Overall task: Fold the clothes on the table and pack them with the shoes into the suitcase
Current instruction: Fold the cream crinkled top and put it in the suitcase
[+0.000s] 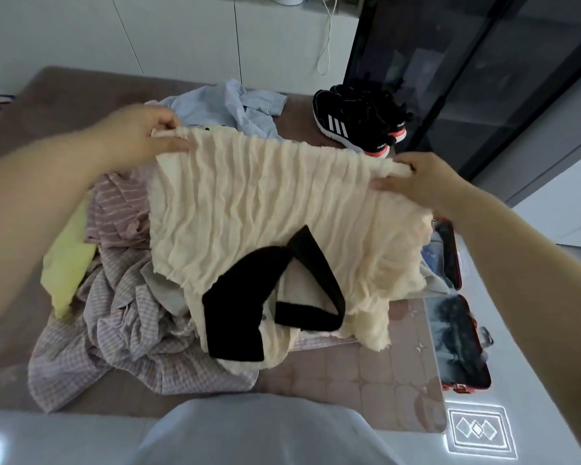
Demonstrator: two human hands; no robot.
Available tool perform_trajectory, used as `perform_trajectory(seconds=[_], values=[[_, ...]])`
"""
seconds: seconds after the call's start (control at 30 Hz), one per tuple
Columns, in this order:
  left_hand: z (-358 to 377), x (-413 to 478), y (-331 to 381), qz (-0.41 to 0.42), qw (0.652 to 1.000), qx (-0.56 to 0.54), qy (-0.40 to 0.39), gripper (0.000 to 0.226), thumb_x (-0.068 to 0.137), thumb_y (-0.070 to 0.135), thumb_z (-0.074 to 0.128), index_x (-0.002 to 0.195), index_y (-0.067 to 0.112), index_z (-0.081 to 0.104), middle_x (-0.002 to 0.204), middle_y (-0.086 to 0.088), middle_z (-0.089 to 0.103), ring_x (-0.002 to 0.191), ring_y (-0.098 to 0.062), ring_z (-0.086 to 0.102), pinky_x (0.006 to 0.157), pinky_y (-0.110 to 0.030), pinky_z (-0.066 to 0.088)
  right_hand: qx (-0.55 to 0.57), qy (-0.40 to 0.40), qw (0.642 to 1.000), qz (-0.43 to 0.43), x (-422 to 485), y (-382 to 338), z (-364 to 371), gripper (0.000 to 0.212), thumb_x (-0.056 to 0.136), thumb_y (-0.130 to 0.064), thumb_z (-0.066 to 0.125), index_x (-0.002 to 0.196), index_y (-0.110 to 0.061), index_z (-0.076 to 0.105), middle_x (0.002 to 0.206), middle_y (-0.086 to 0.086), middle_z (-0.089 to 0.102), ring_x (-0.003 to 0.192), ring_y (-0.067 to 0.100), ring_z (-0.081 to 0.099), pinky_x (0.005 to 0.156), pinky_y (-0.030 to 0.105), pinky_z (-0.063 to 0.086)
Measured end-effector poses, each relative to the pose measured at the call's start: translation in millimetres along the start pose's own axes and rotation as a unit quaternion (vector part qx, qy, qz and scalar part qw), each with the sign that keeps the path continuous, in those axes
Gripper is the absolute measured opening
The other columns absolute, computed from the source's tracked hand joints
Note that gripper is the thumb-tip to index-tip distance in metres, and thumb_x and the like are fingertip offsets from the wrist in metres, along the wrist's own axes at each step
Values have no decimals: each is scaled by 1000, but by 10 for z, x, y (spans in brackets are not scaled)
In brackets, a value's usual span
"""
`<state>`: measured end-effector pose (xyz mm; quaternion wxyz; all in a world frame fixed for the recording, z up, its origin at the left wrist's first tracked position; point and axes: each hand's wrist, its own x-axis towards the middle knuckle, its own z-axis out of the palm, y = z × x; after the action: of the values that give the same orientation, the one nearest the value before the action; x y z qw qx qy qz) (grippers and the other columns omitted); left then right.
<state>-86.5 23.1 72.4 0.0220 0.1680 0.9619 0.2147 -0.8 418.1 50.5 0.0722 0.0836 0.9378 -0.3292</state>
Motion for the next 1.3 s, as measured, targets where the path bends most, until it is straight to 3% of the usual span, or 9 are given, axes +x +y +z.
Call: perform_trajectory(seconds=[0.13, 0.3, 0.47, 0.73, 0.87, 0.97, 1.1, 1.2, 1.3], values=[[461, 42, 44, -49, 999, 13, -10, 46, 85, 22, 64, 128, 12, 49, 124, -16, 55, 114, -32, 50, 95, -37, 37, 7, 64, 996, 59, 175, 269, 356, 66, 74, -40, 72, 130, -18, 43, 123, 4, 52, 115, 25, 48, 93, 38, 42], [907, -272, 420, 127, 987, 92, -29, 53, 91, 37, 48, 141, 28, 34, 144, -2, 41, 135, -24, 28, 114, -41, 8, 59, 99, 986, 124, -245, 555, 726, 72, 77, -30, 72, 136, -13, 33, 132, 11, 42, 122, 29, 41, 101, 47, 38], [1179, -509, 994, 253, 950, 111, -143, 72, 79, 67, 9, 145, 40, 13, 153, 14, 16, 143, -10, 0, 110, -31, -18, 167, 62, 962, 206, -689, 650, 1159, 55, 66, -44, 69, 103, -11, 46, 91, -1, 53, 85, 21, 56, 61, 28, 44], [1534, -353, 1062, 247, 890, 288, -255, 61, 97, 48, 27, 145, 38, -9, 157, 7, -10, 143, -16, -16, 113, -44, -17, 110, 55, 966, 226, -760, 449, 1382, 43, 91, -38, 51, 123, -9, 45, 107, 7, 58, 102, 26, 57, 77, 30, 40], [1454, -336, 1102, 232, 919, 168, -271, 60, 95, 44, 39, 147, 36, 10, 156, 9, 9, 145, -12, 0, 115, -40, -12, 215, 80, 950, 214, -856, 387, 1178, 29, 94, -26, 44, 118, -13, 52, 94, 1, 61, 93, 25, 60, 79, 37, 49], [1195, -296, 1203, 146, 955, -99, -239, 47, 95, 33, 47, 139, 26, 36, 141, 6, 42, 132, -8, 36, 116, -33, 18, 264, 106, 944, 164, -957, 137, 909, 27, 92, -19, 42, 115, -19, 56, 87, -3, 61, 81, 17, 59, 63, 20, 47], [702, -175, 1268, 27, 926, -336, -170, 36, 95, 40, 44, 121, 17, 53, 115, 0, 63, 103, -10, 60, 96, -24, 41, 136, 104, 985, 3, -953, -539, 781, 37, 92, -12, 46, 128, -21, 52, 104, -4, 50, 74, 4, 50, 63, 9, 40], [380, -114, 1185, -45, 914, -338, -221, 75, 72, 75, 48, 127, 24, 44, 121, 4, 58, 104, -16, 62, 102, -37, 40, 16, 100, 979, -178, -1058, -1140, 1028, 39, 86, -3, 50, 123, -11, 58, 105, 8, 49, 78, 25, 57, 69, 36, 48], [261, -182, 1052, -57, 954, -197, -219, 125, 34, 88, 58, 140, 27, 31, 133, 5, 48, 118, -17, 52, 104, -38, 39, -141, 46, 943, -299, -1194, -1560, 1415, 36, 81, 0, 51, 115, -6, 59, 106, 14, 51, 89, 35, 55, 55, 37, 41]])
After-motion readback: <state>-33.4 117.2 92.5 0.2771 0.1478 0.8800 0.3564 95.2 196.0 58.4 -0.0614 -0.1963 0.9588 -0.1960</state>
